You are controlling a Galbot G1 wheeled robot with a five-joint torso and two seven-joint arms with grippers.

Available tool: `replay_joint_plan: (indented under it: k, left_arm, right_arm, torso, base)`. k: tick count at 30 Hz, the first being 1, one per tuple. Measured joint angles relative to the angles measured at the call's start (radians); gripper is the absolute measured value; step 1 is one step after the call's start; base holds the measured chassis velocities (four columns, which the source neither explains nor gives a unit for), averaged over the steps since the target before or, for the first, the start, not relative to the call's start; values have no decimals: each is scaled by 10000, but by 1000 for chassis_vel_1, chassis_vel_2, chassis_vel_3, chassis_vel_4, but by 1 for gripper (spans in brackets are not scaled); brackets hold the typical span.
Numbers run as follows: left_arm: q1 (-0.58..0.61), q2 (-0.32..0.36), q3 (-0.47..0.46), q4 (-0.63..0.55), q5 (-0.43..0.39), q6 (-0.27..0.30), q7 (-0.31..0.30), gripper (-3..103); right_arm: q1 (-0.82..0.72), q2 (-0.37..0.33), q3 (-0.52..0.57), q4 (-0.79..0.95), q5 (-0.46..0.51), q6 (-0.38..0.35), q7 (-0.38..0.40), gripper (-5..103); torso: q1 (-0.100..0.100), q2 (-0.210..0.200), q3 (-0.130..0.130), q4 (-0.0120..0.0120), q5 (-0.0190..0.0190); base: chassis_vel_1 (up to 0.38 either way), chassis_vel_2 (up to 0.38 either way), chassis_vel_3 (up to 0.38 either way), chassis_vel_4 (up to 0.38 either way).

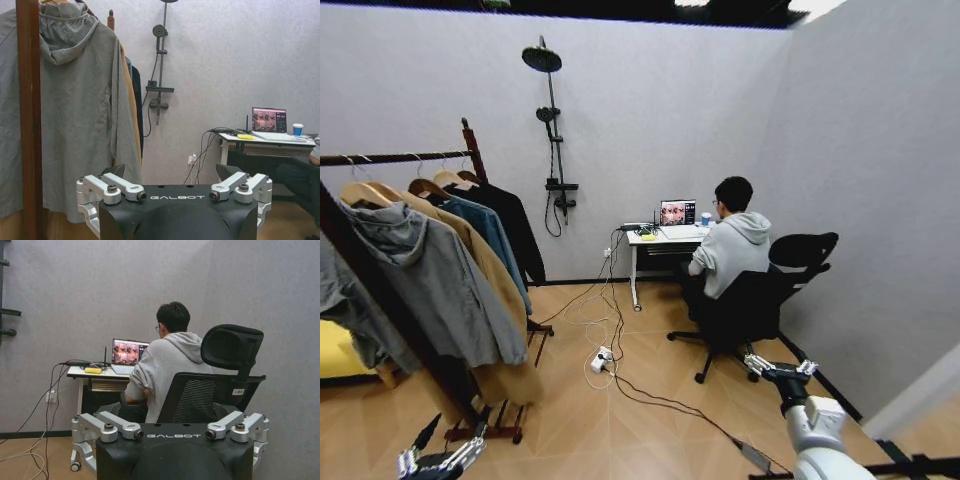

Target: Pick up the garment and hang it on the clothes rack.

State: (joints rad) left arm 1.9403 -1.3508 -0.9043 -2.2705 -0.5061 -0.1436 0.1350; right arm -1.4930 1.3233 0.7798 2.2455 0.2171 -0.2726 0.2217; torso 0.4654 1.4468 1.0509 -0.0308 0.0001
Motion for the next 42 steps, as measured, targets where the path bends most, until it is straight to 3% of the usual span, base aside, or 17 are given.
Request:
replay_joint_plan:
  k: [21,42]
  left_arm:
    - [0,0,0,0,0,0,-2,100]
    - [0,0,0,0,0,0,1,100]
  right_arm:
    - [174,-112,-305,189,-115,-225,17,100]
    - [437,111,-961,134,-548,-321,149,100]
  torso:
    - [2,-1,1,3,-1]
    - [-3,1,-1,0,3]
  base:
    - [113,-105,-115,111]
    - [214,-236,-228,210]
